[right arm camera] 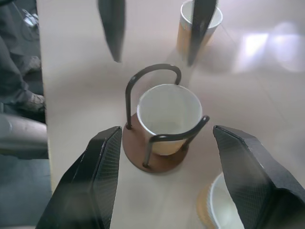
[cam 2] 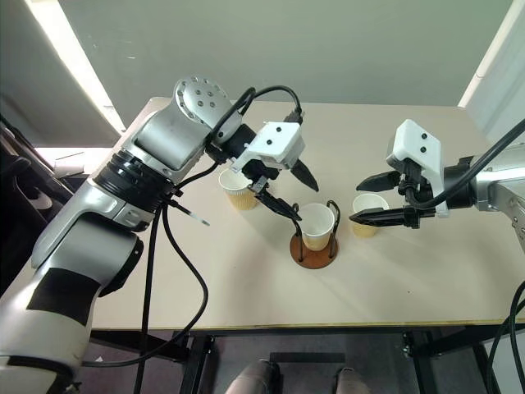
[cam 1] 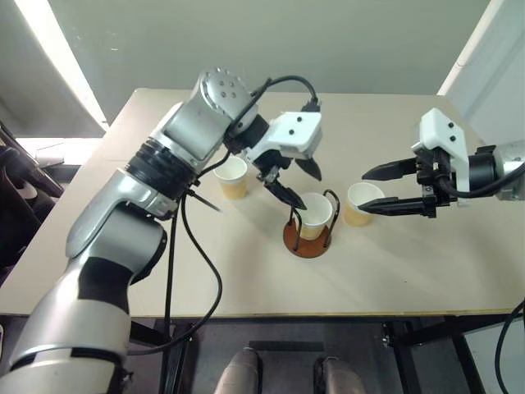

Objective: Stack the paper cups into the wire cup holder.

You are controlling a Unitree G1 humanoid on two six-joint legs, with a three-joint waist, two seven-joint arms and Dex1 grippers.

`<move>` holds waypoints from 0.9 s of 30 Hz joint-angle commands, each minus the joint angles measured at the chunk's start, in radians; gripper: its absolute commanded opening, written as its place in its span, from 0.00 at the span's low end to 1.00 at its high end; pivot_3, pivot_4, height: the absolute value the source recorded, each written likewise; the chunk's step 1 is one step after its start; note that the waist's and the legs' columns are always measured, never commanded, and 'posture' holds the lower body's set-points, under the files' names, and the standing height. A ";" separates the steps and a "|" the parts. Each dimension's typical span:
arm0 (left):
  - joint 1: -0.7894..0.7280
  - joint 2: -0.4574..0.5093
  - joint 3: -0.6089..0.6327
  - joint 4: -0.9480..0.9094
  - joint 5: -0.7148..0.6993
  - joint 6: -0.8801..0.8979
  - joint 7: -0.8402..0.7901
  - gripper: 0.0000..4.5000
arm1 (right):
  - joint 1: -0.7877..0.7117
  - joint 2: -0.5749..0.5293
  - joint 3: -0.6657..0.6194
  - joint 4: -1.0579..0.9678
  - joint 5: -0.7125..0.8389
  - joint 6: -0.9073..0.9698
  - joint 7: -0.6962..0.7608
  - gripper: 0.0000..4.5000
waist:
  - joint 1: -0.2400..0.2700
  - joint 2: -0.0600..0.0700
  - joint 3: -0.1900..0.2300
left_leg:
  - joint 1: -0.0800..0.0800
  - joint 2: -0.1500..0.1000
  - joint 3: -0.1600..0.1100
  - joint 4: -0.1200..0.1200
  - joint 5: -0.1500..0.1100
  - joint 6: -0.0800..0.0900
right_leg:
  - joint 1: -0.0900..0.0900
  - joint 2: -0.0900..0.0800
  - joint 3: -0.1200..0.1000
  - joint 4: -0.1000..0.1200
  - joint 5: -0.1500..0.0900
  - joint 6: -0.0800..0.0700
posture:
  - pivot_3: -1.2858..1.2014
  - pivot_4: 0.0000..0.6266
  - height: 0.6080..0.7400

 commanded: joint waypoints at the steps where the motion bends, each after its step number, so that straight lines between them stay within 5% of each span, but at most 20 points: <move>1: -0.007 -0.003 0.101 -0.032 -0.012 0.026 -0.033 0.99 | -0.001 -0.008 0.040 0.006 -0.081 -0.067 -0.012 0.70 | -0.001 0.000 0.000 | 0.000 0.000 0.001 0.001 -0.001 0.001 | 0.000 0.000 0.000 0.000 0.000 0.000 | 0.52 0.24 1.00; 13: 0.171 0.166 0.300 -0.312 -0.018 0.242 0.029 0.99 | -0.113 0.109 0.327 0.301 -0.477 -0.450 0.061 0.70 | -0.025 0.001 -0.001 | 0.002 0.003 0.004 0.009 -0.008 0.011 | 0.000 0.001 0.002 0.001 0.001 0.001 | 0.52 0.24 1.00; 27: 0.407 0.364 0.460 -0.585 -0.022 0.420 0.176 0.99 | -0.234 0.245 0.390 0.676 -0.712 -0.758 0.164 0.70 | -0.028 0.001 -0.001 | 0.002 0.003 0.004 0.009 -0.008 0.010 | -0.001 0.001 0.002 0.002 -0.003 -0.011 | 0.52 0.24 1.00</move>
